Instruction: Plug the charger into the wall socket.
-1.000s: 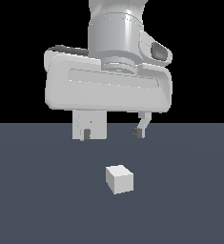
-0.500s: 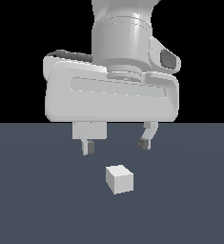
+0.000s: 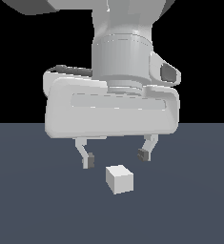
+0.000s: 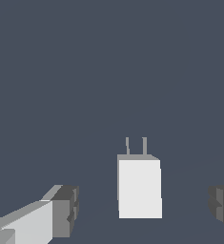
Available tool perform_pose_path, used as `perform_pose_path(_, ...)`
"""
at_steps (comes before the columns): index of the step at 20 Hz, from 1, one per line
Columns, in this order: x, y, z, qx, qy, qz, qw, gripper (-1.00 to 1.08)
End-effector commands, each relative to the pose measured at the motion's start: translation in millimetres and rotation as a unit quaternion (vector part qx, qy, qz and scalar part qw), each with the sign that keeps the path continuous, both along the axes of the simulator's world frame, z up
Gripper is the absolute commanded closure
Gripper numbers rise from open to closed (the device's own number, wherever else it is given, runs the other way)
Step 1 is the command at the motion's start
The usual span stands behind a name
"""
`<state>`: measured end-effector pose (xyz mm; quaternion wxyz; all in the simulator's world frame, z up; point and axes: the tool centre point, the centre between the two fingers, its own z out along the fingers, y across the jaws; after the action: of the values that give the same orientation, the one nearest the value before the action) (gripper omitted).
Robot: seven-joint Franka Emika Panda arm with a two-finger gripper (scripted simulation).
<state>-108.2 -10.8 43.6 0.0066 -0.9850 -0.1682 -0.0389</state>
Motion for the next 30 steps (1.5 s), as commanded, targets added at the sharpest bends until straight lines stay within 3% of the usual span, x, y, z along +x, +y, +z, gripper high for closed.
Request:
perform_pose_path(1, -1, 0, -12, 0.000, 0.000, 0.000, 1.0000, -0.92)
perform_pose_path(10, 0, 0, -32, 0.000, 0.000, 0.001, 1.0000, -0.92)
perform_pose_path(11, 0, 0, -32, 0.000, 0.000, 0.001, 1.0000, 1.08)
perform_pose_path(30, 8, 10, -22, 0.000, 0.000, -0.019, 0.9998, 1.08)
